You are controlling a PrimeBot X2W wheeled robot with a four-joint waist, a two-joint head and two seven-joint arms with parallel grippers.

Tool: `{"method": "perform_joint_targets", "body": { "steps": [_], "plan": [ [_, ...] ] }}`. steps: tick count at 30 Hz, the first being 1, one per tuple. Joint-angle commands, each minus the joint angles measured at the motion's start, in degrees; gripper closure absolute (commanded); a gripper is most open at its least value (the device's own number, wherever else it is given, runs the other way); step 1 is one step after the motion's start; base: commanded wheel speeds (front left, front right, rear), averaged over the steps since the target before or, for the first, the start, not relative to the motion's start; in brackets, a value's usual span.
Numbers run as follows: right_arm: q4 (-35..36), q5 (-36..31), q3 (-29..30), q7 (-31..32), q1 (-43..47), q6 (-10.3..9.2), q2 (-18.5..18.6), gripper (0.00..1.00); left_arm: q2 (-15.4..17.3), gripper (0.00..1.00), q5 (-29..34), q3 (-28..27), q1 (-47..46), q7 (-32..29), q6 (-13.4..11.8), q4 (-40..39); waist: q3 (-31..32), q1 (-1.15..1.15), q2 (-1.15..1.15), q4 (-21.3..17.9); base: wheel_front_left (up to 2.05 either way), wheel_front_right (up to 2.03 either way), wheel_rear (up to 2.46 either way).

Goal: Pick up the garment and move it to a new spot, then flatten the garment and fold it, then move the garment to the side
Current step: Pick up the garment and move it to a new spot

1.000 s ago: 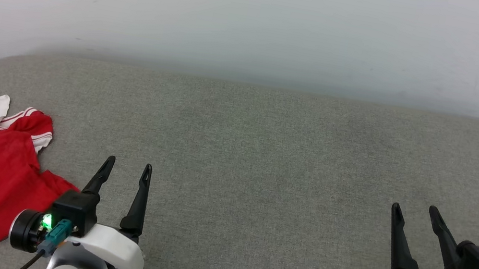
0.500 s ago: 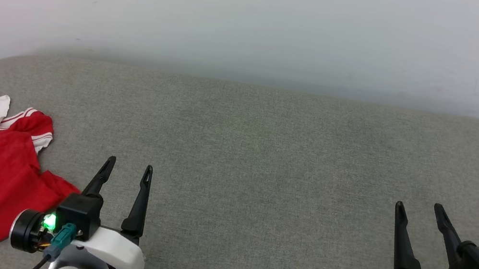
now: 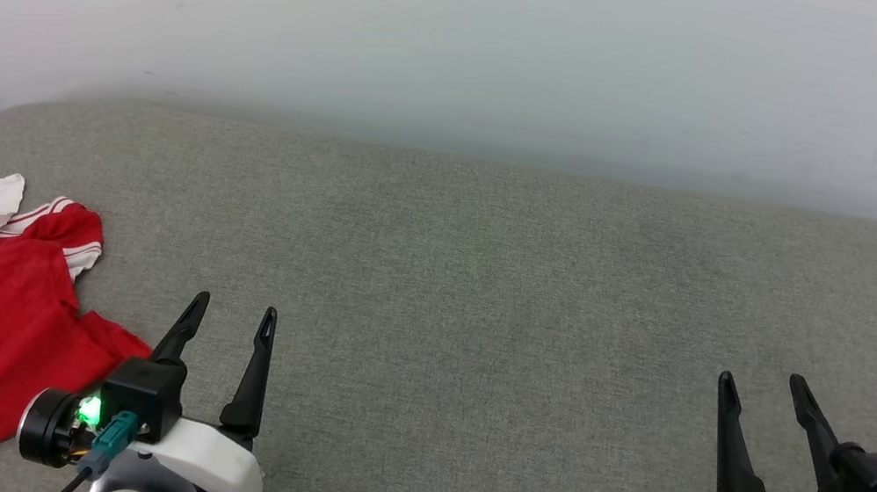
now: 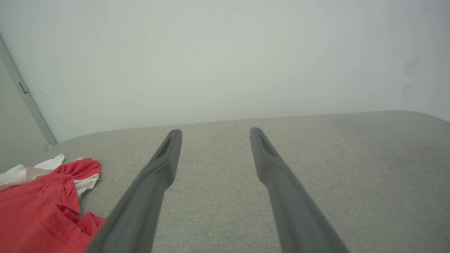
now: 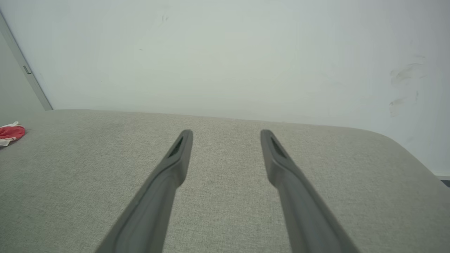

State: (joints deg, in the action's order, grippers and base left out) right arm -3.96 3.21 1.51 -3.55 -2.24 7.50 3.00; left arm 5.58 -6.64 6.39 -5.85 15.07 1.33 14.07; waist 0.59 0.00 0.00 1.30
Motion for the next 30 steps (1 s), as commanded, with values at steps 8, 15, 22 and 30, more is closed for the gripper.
{"method": "perform_joint_targets", "body": {
  "steps": [8,15,22,30],
  "plan": [
    [-1.1,0.1,0.0,-0.7,-0.6,-0.02,-0.2,0.0,-0.2,0.0,0.4,-0.9,-0.5,0.2,0.6,0.5,0.0,0.0,0.0,0.0,0.0,0.0,0.0],
    [-1.7,0.1,0.5,-1.3,-0.5,-0.02,-0.2,0.0,-0.5,0.0,0.8,-1.1,-1.1,0.2,1.0,1.1,-0.1,0.0,0.0,1.5,0.0,0.0,0.0],
    [-1.4,-0.4,0.3,-1.2,-0.5,-0.02,-0.2,0.0,-0.9,0.0,0.1,-2.0,-2.1,0.1,1.1,1.9,-0.4,0.0,0.0,7.1,0.0,0.0,0.0],
    [-0.6,-0.8,-0.6,-0.9,-0.6,-0.02,-0.2,0.0,-1.3,0.0,-0.7,-4.1,-2.3,0.1,0.7,2.1,-0.5,0.0,0.0,16.9,0.0,0.0,0.0]
  ]
}}
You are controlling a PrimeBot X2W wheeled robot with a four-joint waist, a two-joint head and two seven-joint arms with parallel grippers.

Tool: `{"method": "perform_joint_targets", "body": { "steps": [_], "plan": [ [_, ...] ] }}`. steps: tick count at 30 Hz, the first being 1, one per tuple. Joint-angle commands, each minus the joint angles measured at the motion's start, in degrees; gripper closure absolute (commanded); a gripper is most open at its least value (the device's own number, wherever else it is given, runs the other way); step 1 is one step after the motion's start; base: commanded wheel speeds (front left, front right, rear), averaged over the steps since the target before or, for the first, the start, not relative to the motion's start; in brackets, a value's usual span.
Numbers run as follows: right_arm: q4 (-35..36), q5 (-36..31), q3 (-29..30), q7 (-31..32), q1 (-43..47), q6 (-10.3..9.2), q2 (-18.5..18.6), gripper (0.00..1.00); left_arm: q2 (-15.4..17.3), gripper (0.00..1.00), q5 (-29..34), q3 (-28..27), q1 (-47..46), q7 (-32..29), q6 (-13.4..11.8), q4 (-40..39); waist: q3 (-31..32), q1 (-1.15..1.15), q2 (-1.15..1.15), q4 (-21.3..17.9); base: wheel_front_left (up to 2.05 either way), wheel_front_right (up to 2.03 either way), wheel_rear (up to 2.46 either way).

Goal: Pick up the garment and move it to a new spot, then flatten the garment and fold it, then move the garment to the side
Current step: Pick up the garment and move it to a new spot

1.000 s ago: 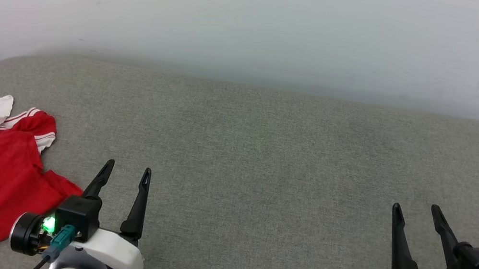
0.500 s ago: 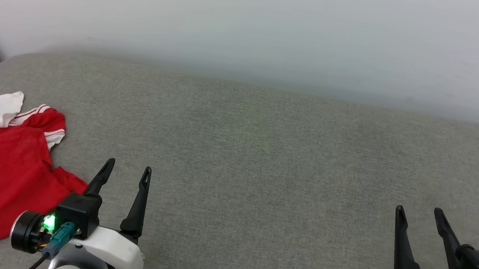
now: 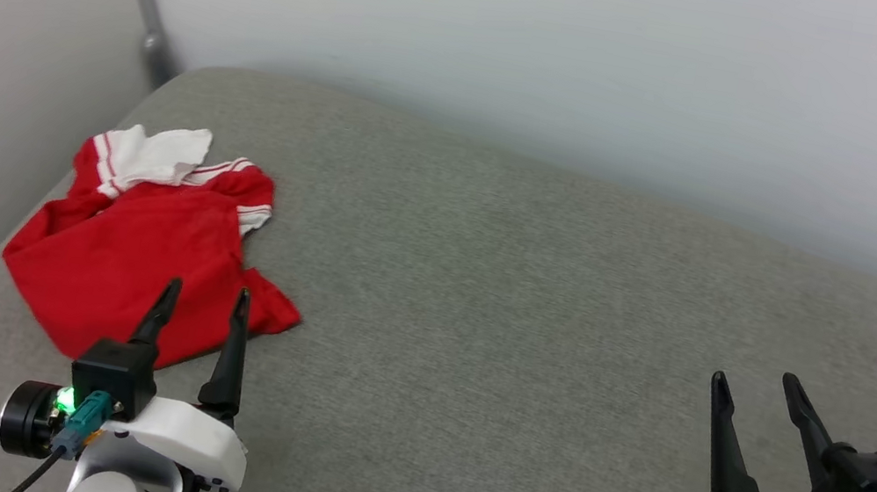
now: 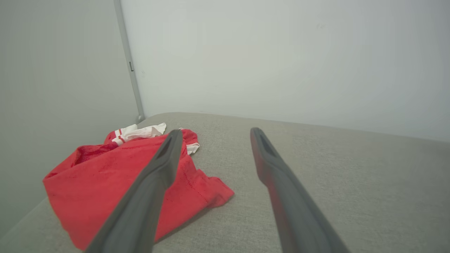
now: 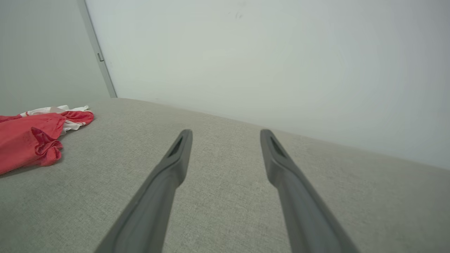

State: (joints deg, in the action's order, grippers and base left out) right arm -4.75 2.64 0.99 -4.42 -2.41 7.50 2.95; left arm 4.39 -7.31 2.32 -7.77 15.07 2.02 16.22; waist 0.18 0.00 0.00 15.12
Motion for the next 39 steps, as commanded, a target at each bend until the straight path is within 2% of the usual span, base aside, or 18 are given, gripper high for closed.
{"method": "perform_joint_targets", "body": {
  "steps": [1,9,15,29,34,39],
  "plan": [
    [0.2,-0.3,-0.1,0.1,-0.5,-0.03,-0.1,0.0,-0.1,0.0,-0.1,-0.3,-0.4,0.1,-0.1,0.0,-0.1,0.0,0.0,4.3,0.0,0.0,0.0],
    [0.6,-0.1,-1.4,0.4,-1.2,-0.03,-0.1,0.0,0.0,0.0,-0.3,-2.9,0.3,0.1,-0.4,-0.4,-0.2,0.0,0.0,12.4,0.0,0.0,0.0],
    [1.1,0.0,-2.7,0.8,-2.3,-0.03,-0.1,0.0,0.1,0.0,-0.9,-5.0,0.9,0.1,-0.5,-1.0,-1.1,0.0,0.0,15.1,0.0,0.0,0.0],
    [0.7,-0.6,-2.4,1.2,-3.4,-0.03,-0.1,0.0,-0.4,0.0,-0.1,-6.7,-1.7,0.1,0.1,-1.5,-3.0,0.0,0.0,15.1,0.0,0.0,0.0],
    [2.0,-1.4,-3.0,2.1,-5.0,-0.03,-0.1,0.0,0.6,0.0,-0.8,-7.6,-6.2,0.1,0.8,-0.5,-5.6,0.0,0.0,12.0,0.0,0.0,0.0],
    [3.4,-2.4,-3.7,3.2,-6.5,-0.03,0.0,0.0,3.0,0.0,-2.0,-8.6,-12.8,-0.3,1.7,1.6,-9.7,0.0,0.0,8.2,0.0,0.0,0.0]
  ]
}}
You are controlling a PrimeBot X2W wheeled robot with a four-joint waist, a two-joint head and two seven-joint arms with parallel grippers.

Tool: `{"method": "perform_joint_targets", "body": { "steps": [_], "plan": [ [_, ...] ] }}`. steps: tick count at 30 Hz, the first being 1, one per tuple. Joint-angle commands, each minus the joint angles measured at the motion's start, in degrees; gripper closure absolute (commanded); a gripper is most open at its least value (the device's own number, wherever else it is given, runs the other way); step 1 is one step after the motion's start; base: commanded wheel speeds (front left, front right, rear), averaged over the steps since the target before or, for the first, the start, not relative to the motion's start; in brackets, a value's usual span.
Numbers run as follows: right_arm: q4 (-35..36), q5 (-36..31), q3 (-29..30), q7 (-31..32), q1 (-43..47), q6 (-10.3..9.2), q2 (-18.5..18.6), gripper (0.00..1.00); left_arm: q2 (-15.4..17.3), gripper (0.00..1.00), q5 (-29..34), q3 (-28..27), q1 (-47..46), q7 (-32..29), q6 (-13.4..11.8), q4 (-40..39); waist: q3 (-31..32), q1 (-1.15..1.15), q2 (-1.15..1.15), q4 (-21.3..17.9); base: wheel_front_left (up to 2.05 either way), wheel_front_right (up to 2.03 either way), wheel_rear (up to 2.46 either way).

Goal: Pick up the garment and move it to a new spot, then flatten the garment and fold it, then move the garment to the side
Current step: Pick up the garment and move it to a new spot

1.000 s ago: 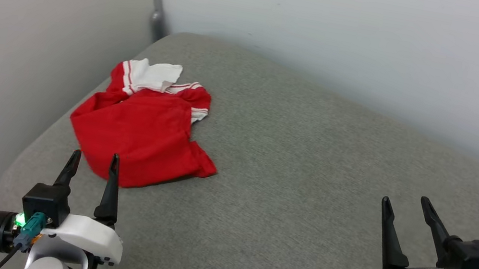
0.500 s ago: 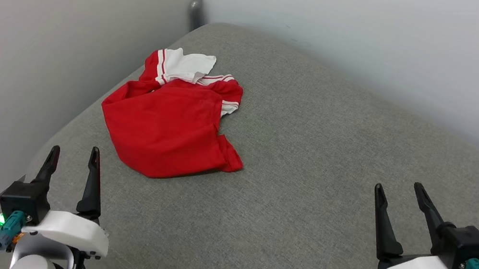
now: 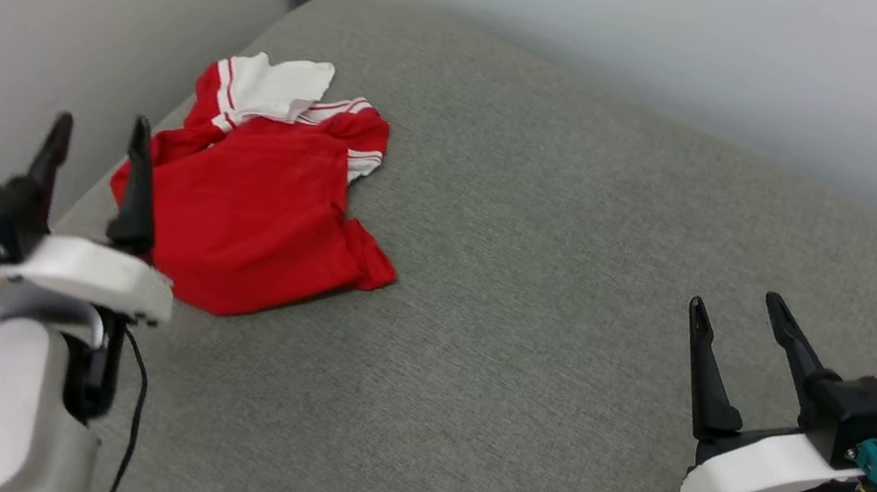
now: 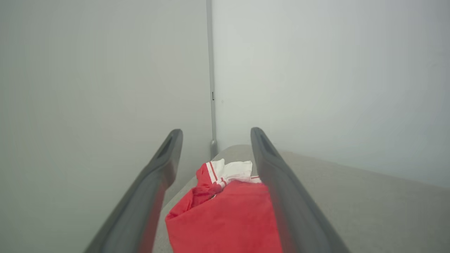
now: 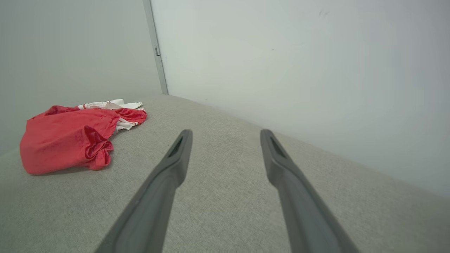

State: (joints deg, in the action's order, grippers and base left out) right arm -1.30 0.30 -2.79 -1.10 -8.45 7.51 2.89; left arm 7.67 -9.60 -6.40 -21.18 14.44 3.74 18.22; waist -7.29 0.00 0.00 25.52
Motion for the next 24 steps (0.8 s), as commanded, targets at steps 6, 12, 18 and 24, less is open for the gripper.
{"method": "perform_joint_targets", "body": {
  "steps": [6,12,18,24],
  "plan": [
    [2.2,-1.6,-0.1,0.8,-3.0,-0.04,0.0,0.0,5.5,0.0,-3.0,-1.2,-11.0,-7.3,1.9,2.8,-9.7,0.0,0.0,-8.6,0.0,0.0,0.0],
    [2.5,-1.4,0.6,-0.3,-5.5,-0.04,0.0,0.0,14.3,0.0,-7.6,0.0,-19.8,-22.1,3.5,9.8,-16.2,0.0,0.0,-13.7,0.0,0.0,0.0],
    [1.5,-0.8,0.3,-2.0,-7.0,-0.04,0.0,0.0,21.9,0.0,-14.6,5.2,-21.3,-38.0,3.7,16.3,-19.9,0.0,0.0,-16.2,0.0,0.0,0.0],
    [0.0,-0.3,-0.5,-3.4,-8.5,-0.03,0.0,0.0,26.1,0.0,-22.8,9.1,-18.9,-50.3,3.7,20.3,-22.1,0.0,0.0,-17.4,0.0,0.0,0.0]
  ]
}}
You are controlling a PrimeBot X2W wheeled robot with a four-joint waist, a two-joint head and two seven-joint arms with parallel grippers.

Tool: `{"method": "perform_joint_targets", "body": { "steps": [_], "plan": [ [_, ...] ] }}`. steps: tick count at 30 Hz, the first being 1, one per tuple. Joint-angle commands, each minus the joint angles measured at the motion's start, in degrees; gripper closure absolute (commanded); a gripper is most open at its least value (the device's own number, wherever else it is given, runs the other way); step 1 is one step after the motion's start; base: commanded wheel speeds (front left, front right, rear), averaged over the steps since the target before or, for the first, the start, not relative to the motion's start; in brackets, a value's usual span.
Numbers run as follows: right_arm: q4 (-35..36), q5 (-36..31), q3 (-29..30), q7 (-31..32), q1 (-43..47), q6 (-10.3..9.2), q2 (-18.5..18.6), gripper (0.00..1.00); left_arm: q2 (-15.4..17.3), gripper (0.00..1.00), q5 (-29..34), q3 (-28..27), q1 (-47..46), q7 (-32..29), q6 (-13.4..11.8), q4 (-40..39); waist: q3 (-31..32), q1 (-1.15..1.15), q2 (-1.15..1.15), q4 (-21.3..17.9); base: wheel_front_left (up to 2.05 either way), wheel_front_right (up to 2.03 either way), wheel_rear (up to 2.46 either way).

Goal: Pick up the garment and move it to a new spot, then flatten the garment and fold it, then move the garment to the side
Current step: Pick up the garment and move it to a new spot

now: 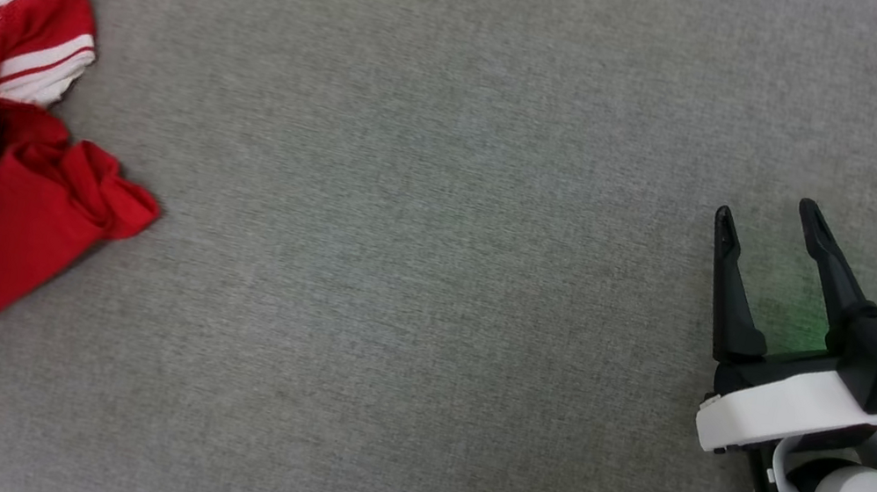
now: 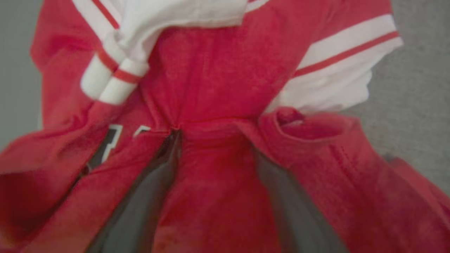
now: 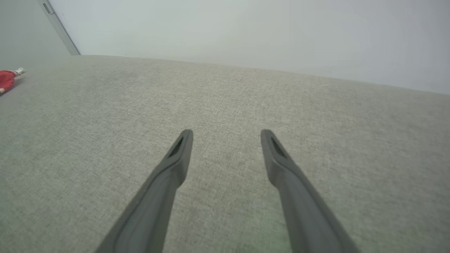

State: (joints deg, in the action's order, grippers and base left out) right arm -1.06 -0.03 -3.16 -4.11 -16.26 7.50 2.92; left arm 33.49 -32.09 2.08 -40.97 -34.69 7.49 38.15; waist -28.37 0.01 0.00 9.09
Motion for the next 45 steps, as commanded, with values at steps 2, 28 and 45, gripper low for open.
{"method": "perform_joint_targets", "body": {
  "steps": [2,28,45],
  "plan": [
    [-0.8,0.1,-0.2,-0.6,-1.4,-0.02,0.0,0.0,0.1,0.0,-3.0,1.4,2.0,-5.4,-0.1,2.3,-1.5,-0.01,0.0,-1.2,0.0,0.0,0.0],
    [-3.5,2.5,1.3,-1.8,3.5,-0.03,0.0,0.0,0.7,1.0,1.6,1.1,-6.2,27.5,-4.1,5.2,13.4,-0.01,0.0,-0.3,0.0,0.0,0.0],
    [-0.2,4.9,2.0,-0.4,9.2,-0.03,-0.1,0.0,-8.7,1.0,6.0,7.1,-5.2,41.5,-6.4,-4.0,24.4,-0.01,0.0,-10.2,0.0,0.0,0.0]
  ]
}}
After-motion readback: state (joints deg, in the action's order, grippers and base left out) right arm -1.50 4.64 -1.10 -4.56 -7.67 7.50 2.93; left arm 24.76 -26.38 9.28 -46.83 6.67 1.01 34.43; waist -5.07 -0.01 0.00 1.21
